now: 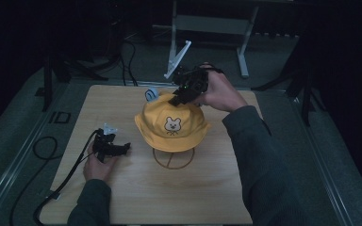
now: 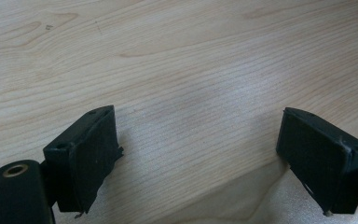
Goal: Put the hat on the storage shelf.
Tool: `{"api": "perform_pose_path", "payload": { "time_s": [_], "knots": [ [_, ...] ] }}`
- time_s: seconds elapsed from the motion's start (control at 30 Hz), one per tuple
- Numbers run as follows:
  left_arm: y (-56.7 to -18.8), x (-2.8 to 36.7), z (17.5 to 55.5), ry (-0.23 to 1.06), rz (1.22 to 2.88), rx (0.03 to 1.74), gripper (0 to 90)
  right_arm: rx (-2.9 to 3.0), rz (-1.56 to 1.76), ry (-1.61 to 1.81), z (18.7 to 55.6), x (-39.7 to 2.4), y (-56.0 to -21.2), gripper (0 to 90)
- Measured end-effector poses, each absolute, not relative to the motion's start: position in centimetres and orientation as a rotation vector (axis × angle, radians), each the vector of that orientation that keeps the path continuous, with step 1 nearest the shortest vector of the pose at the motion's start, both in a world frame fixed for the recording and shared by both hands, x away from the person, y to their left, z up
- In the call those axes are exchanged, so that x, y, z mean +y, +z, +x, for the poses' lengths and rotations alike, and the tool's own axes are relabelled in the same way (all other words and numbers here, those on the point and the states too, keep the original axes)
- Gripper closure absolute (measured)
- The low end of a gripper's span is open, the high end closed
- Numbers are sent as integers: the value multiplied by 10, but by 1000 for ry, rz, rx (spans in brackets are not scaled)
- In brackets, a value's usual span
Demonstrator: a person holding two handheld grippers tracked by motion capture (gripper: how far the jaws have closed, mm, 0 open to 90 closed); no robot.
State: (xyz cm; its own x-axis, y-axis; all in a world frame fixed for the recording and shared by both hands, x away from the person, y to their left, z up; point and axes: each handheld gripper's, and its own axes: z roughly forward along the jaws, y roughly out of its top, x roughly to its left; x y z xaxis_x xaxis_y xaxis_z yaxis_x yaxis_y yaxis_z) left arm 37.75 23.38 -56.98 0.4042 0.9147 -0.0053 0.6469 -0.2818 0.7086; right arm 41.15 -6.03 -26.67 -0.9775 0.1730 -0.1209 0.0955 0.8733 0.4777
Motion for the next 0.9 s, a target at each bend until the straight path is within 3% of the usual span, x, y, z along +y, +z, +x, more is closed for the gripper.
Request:
{"api": "perform_pose_path", "payload": {
  "time_s": [0.47,0.7,0.73,0.9],
  "knots": [
    [-570,234,378,544,2030,1325,124,2891,215,753,413,-52,-274,750],
    [-570,234,378,546,2030,1324,125,2910,215,774,413,-50,-274,629],
    [-570,234,378,546,2030,1324,125,2908,220,777,413,-51,-274,580],
    [-570,234,378,545,2031,1324,125,2888,230,818,413,-55,-269,558]
  ]
}}
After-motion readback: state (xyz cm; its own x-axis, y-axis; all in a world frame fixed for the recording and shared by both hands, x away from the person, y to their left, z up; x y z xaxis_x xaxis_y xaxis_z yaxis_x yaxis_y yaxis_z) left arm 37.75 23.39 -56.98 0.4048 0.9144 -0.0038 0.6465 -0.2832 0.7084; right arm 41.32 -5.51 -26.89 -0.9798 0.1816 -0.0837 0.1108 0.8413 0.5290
